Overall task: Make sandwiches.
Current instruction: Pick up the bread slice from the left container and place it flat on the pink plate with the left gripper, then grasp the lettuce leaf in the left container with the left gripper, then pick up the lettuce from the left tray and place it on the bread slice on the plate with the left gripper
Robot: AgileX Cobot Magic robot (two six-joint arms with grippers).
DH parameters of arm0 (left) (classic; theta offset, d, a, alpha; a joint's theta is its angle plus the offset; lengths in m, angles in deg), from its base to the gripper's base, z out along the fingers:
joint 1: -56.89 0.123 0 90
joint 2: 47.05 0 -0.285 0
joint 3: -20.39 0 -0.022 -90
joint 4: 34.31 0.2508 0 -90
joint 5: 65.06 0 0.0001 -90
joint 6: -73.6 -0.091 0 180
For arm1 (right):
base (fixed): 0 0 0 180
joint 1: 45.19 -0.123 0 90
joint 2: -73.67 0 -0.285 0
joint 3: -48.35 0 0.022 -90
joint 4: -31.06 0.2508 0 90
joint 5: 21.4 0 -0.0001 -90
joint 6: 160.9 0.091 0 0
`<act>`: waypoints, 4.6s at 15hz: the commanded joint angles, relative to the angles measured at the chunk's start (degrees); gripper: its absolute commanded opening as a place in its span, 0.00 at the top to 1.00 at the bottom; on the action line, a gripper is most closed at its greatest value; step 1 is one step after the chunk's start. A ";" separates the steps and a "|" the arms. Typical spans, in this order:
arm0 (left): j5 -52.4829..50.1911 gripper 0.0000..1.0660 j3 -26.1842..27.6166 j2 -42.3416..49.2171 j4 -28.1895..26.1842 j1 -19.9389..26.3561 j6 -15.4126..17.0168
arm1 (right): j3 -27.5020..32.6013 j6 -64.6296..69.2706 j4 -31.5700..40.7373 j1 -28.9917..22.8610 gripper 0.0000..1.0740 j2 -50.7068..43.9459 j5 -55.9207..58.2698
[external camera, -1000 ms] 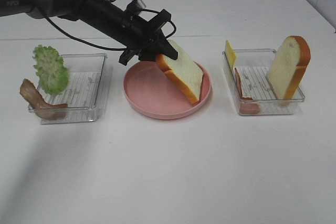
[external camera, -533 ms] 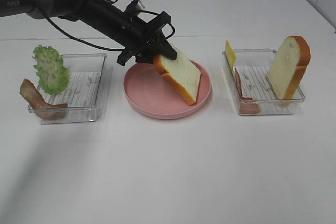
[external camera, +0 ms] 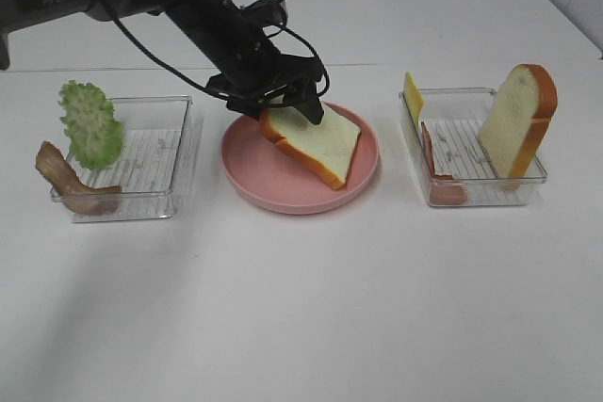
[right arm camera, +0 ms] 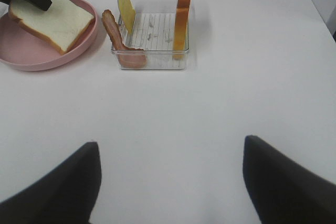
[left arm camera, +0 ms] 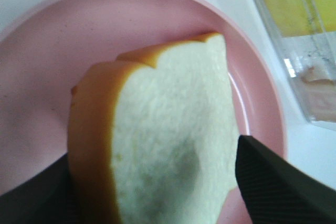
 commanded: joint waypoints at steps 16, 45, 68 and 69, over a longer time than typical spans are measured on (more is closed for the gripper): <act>17.99 0.26 6.70 9.11 26.81 -1.60 19.88 | 0.06 -0.46 0.40 0.46 0.32 -0.86 -0.52; 12.15 0.28 -16.56 16.21 25.55 21.20 16.39 | 0.06 -0.46 0.74 0.46 0.32 -0.86 -0.52; 8.42 1.00 -12.61 16.10 21.54 19.25 14.38 | 0.06 -0.46 0.74 0.46 0.32 -0.86 -0.52; 8.02 1.00 -10.49 17.25 15.01 19.25 12.32 | 0.06 -0.46 0.74 0.46 0.32 -0.86 -0.52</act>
